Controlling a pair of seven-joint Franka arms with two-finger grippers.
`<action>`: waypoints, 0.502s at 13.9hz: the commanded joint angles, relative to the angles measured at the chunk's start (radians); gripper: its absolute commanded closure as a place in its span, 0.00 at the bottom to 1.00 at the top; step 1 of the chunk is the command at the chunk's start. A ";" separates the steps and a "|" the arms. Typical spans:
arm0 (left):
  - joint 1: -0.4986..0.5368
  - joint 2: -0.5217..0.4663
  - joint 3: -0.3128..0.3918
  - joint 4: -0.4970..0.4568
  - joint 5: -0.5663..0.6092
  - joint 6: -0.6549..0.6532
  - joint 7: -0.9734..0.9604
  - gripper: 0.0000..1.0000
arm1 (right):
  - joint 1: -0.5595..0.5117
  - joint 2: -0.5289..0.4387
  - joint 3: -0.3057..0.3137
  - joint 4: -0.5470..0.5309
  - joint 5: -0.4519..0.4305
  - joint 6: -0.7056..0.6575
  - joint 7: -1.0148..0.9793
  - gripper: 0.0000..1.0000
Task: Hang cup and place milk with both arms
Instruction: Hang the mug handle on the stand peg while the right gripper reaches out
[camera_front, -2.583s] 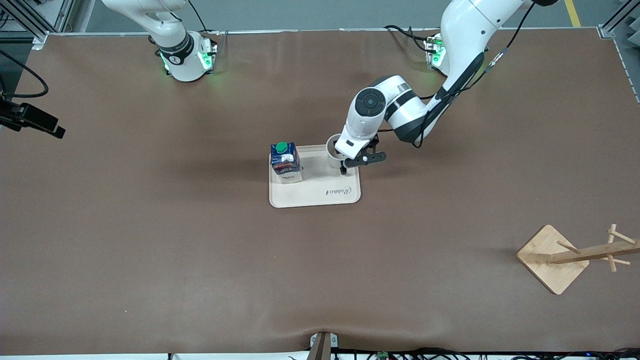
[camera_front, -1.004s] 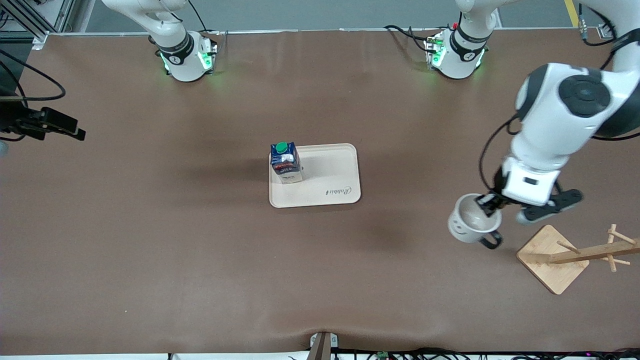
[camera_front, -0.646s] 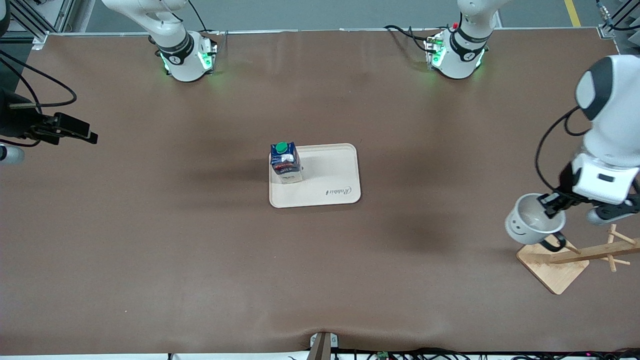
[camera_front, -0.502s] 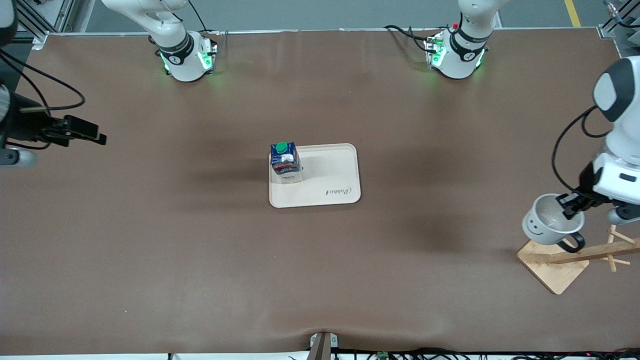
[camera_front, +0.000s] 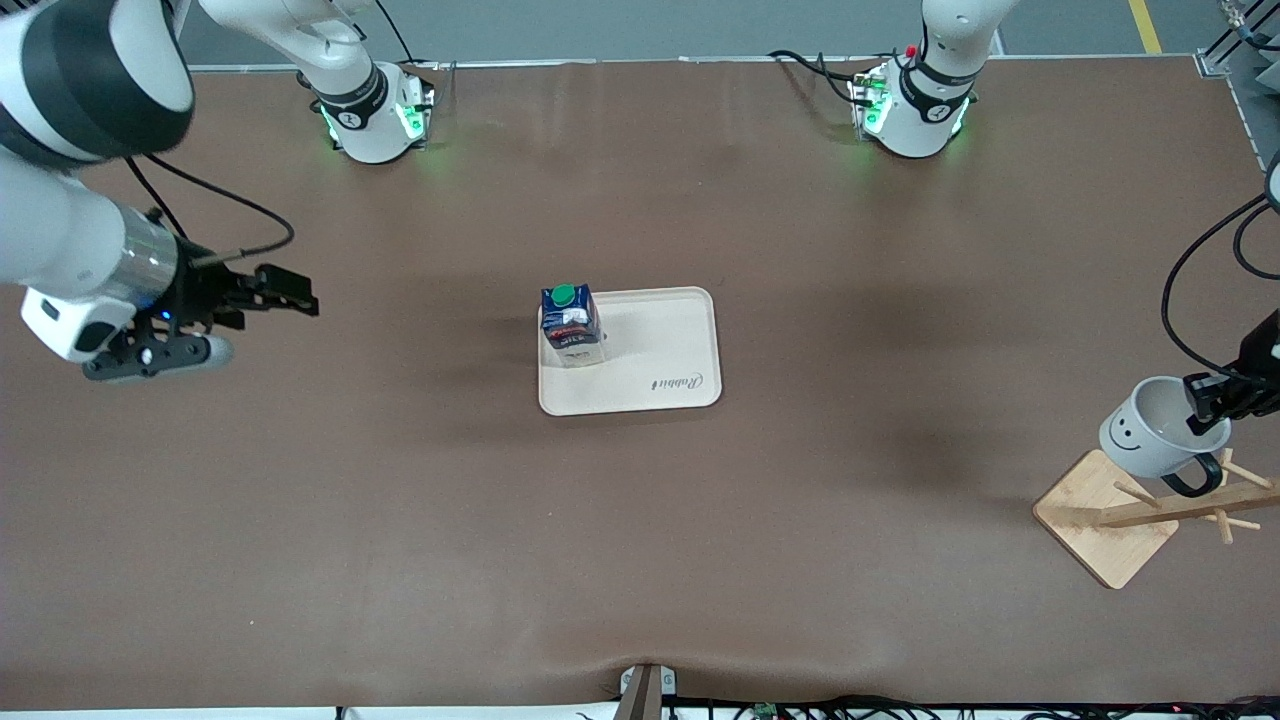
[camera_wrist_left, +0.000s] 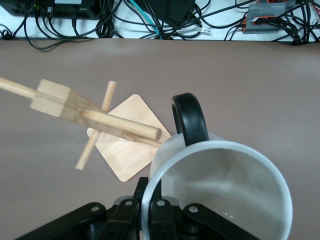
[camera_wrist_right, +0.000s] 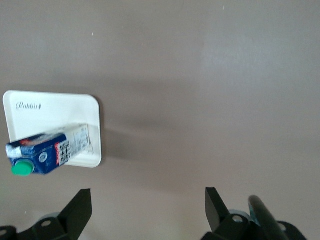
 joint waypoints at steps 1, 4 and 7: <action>0.042 -0.057 -0.011 -0.030 -0.030 0.010 0.090 1.00 | 0.010 0.003 -0.005 0.008 0.007 0.010 -0.030 0.00; 0.066 -0.061 -0.007 -0.033 -0.114 0.010 0.179 1.00 | 0.078 0.035 -0.004 0.004 0.036 0.019 0.061 0.00; 0.111 -0.037 -0.005 -0.030 -0.134 0.010 0.230 1.00 | 0.213 0.078 -0.007 -0.011 0.070 0.074 0.267 0.00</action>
